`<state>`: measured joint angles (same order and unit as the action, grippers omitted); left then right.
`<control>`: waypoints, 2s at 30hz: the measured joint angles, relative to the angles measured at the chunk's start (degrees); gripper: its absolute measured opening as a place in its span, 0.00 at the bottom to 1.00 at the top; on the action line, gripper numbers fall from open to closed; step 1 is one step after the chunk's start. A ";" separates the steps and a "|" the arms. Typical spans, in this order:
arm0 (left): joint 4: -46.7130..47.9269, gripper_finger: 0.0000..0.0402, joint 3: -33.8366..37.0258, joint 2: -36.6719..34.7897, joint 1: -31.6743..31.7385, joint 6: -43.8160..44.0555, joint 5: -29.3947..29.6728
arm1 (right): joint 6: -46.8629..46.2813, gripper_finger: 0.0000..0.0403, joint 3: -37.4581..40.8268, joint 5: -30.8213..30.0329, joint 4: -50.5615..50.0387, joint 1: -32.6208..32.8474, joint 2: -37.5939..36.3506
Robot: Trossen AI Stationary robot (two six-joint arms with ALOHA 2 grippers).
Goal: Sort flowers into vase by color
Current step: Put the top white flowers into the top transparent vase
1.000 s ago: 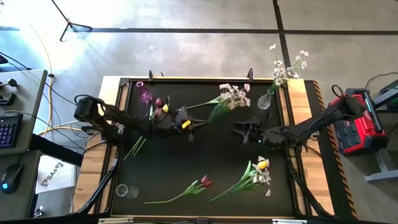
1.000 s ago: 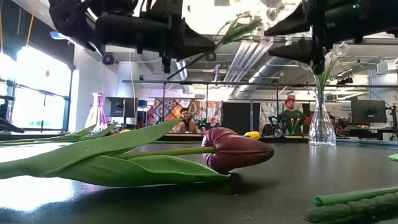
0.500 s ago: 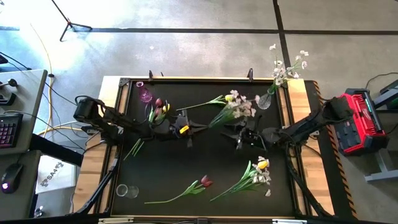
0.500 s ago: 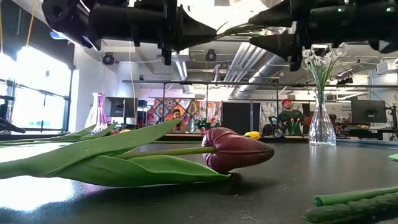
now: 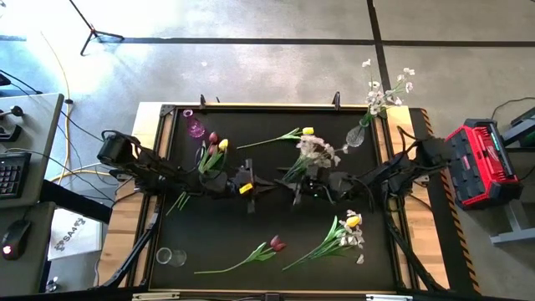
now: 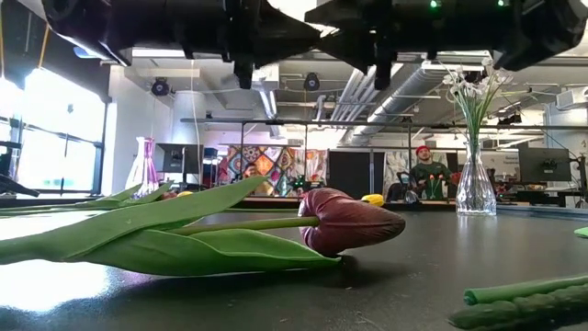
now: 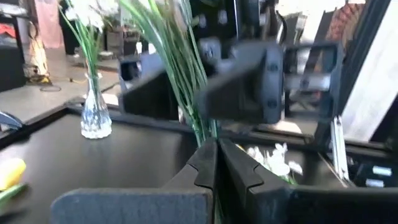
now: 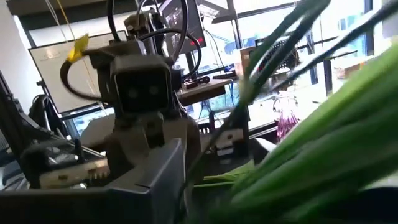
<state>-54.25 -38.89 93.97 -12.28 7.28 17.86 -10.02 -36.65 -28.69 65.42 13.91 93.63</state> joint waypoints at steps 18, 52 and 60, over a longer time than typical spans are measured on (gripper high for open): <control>16.97 0.07 -0.04 0.00 3.53 5.70 0.92 | -0.15 0.01 -0.93 -6.45 -28.18 -0.17 -9.30; 21.11 0.08 -0.04 0.02 3.94 11.18 5.00 | 3.09 0.00 -23.49 -13.10 -102.06 -35.25 -41.18; 21.13 0.08 -0.04 0.02 3.94 11.66 5.21 | 4.02 0.00 -23.46 -8.57 -102.79 -42.45 -41.16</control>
<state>-33.12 -38.94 94.00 -8.34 18.94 23.07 -6.00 -60.11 -37.26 -37.37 -28.54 52.47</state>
